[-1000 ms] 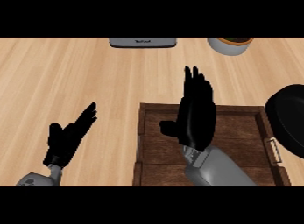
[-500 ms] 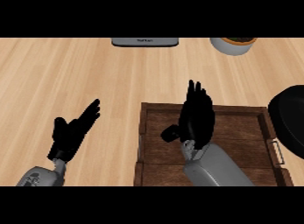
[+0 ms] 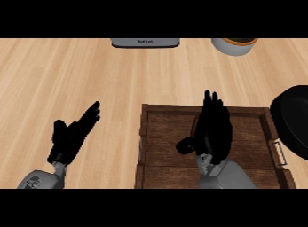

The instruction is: Pick the sweet potato from the tray and place it in the pot

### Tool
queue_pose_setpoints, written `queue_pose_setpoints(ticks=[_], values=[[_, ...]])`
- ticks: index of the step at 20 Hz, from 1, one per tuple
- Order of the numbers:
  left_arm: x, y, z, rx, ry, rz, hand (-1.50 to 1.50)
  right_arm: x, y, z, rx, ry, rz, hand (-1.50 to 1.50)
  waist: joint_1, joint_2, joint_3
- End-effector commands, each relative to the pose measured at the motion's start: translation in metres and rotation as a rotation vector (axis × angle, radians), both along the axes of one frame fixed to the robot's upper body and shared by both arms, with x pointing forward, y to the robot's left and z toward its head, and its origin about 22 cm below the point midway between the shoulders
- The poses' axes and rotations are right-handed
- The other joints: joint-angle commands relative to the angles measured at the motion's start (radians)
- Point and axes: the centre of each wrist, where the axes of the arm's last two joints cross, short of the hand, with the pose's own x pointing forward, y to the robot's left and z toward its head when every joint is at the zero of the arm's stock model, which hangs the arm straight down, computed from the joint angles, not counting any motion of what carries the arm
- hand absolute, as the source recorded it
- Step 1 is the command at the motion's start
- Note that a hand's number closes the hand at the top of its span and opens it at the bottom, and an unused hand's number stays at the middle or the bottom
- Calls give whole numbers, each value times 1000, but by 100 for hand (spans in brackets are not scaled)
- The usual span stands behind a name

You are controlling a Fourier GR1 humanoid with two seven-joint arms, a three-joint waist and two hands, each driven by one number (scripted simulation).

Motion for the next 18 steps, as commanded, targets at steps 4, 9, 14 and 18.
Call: queue_pose_setpoints(ticks=[4,9,14,18], values=[[-14,11,0,-11,13,-19,0,-18,-20,-6,60,34,-90,-150,7,1,1],[3,-15,-10,-7,3,-11,0,-17,-15,4,212,-32,-44,-150,7,3,1],[-9,-13,-6,7,-9,-12,0,-31,-32,-19,314,-90,-49,-150,8,2,1],[0,2,2,11,-6,0,0,-31,-34,-32,366,-88,-80,-150,7,3,1]])
